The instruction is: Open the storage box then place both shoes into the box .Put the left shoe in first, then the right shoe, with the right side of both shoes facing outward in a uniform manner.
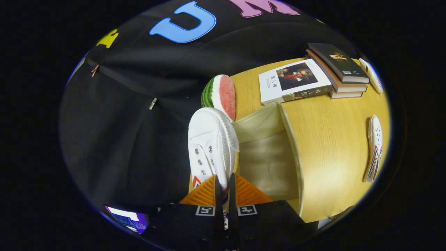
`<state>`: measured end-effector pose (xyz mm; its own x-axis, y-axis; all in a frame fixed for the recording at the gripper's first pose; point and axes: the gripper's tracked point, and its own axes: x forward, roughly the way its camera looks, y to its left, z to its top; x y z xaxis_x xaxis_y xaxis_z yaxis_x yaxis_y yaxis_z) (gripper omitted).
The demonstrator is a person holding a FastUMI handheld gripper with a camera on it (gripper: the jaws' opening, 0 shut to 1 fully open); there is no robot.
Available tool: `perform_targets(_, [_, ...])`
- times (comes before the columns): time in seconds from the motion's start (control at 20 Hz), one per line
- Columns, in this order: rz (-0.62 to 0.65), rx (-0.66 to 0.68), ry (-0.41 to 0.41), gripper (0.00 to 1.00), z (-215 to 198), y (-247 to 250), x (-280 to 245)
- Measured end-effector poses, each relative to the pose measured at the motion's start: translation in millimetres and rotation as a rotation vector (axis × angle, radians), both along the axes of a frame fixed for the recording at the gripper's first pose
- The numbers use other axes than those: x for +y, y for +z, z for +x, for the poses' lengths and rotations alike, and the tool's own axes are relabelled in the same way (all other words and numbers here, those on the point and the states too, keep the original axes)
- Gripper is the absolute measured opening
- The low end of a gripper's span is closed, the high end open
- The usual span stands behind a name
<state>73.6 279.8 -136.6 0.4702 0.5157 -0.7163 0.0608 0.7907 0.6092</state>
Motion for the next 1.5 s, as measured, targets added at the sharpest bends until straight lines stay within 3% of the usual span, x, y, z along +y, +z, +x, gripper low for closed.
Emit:
perform_targets(0.35, [-0.107, 0.060, 0.014, 0.09, -3.8, -36.7, 0.5])
perform_targets(0.45, [-0.045, 0.055, 0.022, 0.13, -4.0, -28.3, 13.5])
perform_targets(0.5, [0.003, 0.056, 0.019, 0.29, -5.9, -18.1, 21.2])
perform_targets(0.65, [0.015, -0.004, 0.010, 0.99, 4.5, 2.5, 20.8])
perform_targets(0.85, [-0.043, -0.127, 0.002, 0.99, -3.6, 34.0, -10.8])
perform_targets(1.0, [-0.088, -0.204, -0.057, 0.99, -8.4, 53.7, -57.5])
perform_targets(1.3, [-0.109, -0.217, -0.205, 0.98, -16.9, 68.6, -157.2])
perform_targets(1.5, [-0.184, -0.245, -0.246, 0.98, -24.9, 65.6, -221.6])
